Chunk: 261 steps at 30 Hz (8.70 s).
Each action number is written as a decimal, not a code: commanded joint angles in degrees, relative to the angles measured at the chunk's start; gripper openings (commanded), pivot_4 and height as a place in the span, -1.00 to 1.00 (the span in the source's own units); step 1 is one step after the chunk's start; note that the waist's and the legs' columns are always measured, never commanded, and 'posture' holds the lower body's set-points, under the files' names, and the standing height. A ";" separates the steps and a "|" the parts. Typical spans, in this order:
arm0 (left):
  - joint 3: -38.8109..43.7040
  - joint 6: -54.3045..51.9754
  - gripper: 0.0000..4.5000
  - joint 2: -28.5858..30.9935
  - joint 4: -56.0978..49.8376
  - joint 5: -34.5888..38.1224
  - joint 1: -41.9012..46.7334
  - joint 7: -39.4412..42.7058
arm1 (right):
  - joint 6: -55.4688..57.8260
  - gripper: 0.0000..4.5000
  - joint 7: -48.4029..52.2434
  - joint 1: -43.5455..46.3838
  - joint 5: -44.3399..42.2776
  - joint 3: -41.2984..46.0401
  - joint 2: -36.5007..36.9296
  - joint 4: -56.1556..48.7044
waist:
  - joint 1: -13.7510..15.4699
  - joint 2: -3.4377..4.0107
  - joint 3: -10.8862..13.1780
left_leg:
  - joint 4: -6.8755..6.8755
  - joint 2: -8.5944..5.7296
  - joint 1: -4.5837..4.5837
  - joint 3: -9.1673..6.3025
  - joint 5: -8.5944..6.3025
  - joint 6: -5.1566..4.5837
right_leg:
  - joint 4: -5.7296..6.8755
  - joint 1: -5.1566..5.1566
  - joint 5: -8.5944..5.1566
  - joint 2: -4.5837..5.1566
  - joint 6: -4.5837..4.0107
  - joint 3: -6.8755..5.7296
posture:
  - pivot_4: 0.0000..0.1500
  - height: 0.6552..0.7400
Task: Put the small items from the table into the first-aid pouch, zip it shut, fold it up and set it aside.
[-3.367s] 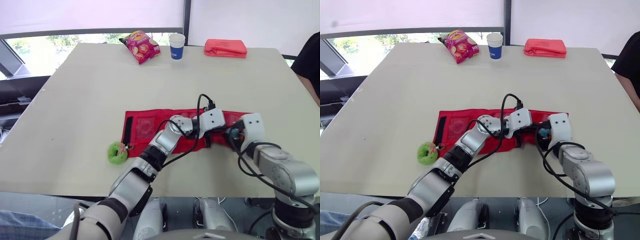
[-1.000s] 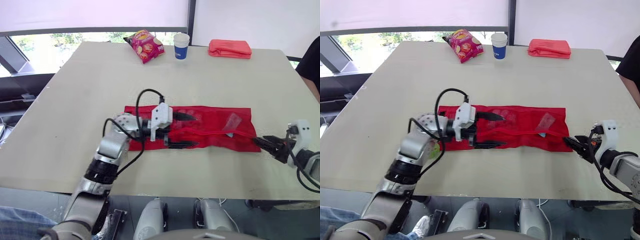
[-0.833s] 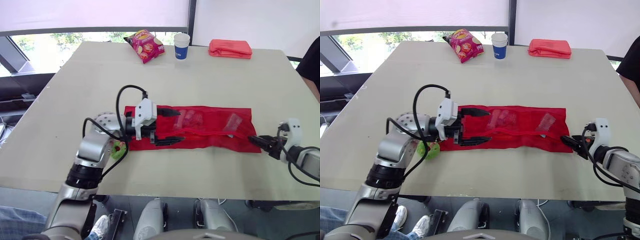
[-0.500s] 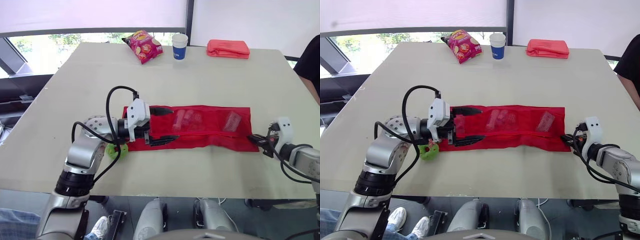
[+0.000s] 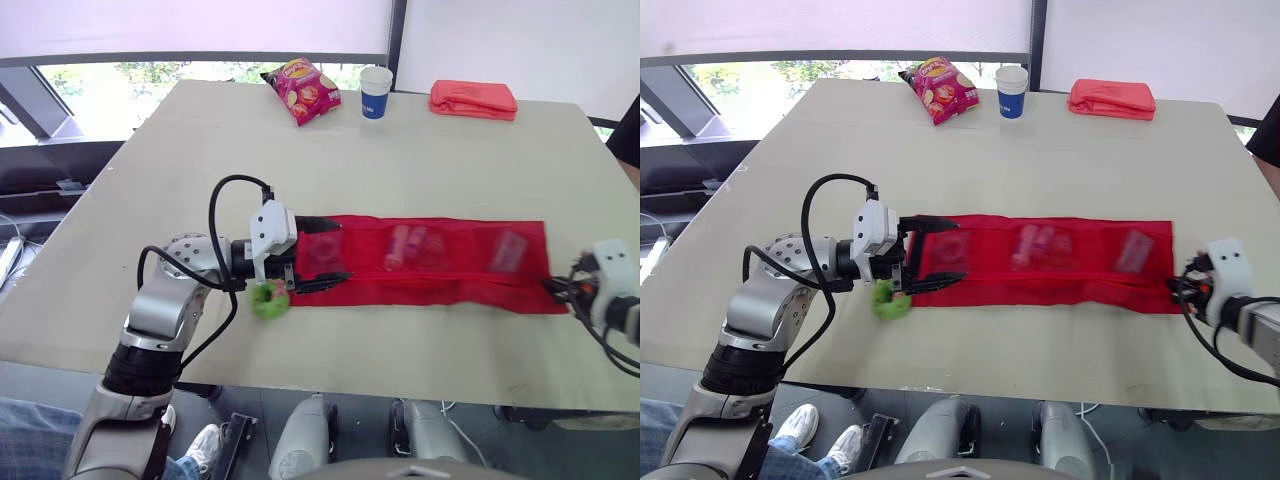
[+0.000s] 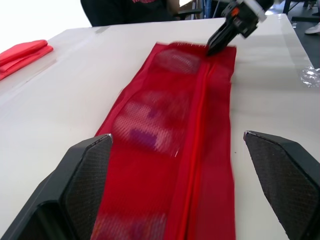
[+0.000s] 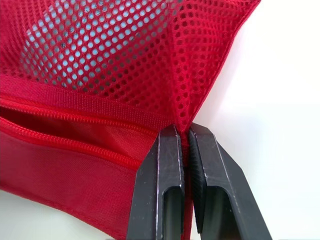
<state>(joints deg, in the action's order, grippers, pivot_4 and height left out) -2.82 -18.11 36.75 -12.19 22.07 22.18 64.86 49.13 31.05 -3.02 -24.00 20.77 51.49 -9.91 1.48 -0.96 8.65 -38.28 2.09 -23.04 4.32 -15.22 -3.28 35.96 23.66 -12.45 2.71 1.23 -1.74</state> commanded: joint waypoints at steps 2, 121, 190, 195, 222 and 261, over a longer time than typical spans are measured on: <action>0.53 1.07 1.00 0.60 -0.10 0.98 0.43 0.86 | -4.73 -0.97 -0.24 -3.20 7.06 5.43 6.66 3.85 | -0.22 0.00 0.00 | -0.01 0.01 0.02 0.05 -0.01 -0.01 | -0.02 -0.01 0.01 -0.01 0.04 0.02 | 1.00 1.00; 4.38 -34.32 -0.98 -19.02 42.10 0.80 30.24 -15.07 | -5.68 1.00 2.14 5.86 -10.12 -27.91 -9.43 -33.56 | -0.68 -0.43 -0.28 | -0.11 0.02 0.04 -0.08 -0.06 -0.10 | 0.01 -0.07 0.08 -0.03 0.12 0.00 | 1.00 1.00; -4.08 -13.61 -1.00 -15.22 50.02 -11.38 26.73 -11.61 | 3.12 0.52 3.68 11.21 -3.76 -34.28 -13.90 -30.93 | -0.80 -0.45 -0.27 | -0.17 0.04 0.08 -0.02 -0.04 -0.07 | 0.11 -0.07 0.12 -0.05 0.13 0.03 | 1.00 1.00; -4.18 -13.77 -1.00 -15.34 49.39 -11.71 26.53 -11.40 | 5.01 0.71 2.38 14.82 -1.18 -40.10 -16.23 -26.76 | -0.65 -0.46 -0.27 | -0.17 0.01 0.04 -0.05 -0.04 -0.07 | 0.12 -0.06 0.23 -0.04 -0.04 -0.01 | 1.00 1.00; -3.88 -13.02 -1.00 -15.32 48.92 -12.31 26.06 -11.22 | 10.03 -0.98 4.03 11.17 -4.64 -21.66 -6.73 -32.01 | -0.63 -0.46 -0.27 | -0.16 0.01 0.02 -0.09 -0.04 -0.07 | 0.15 -0.06 0.26 -0.02 0.02 -0.08 | 1.00 1.00; -3.42 -11.05 -1.00 -14.78 49.79 -12.50 25.61 -11.09 | -12.27 -0.98 7.49 -6.05 16.26 2.86 13.77 3.76 | -0.68 -0.47 -0.25 | -0.15 0.01 0.02 0.03 -0.04 -0.07 | 0.05 -0.06 0.13 -0.06 0.22 0.05 | 1.00 1.00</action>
<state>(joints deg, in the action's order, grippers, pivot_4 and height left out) -7.26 -29.85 20.95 37.65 10.19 47.65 54.44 37.11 40.96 -9.66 -10.56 20.07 63.85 -9.42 0.80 -1.43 8.40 -38.43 2.09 -23.01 4.34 -15.25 -3.34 36.01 23.60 -12.32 2.65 1.44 -1.70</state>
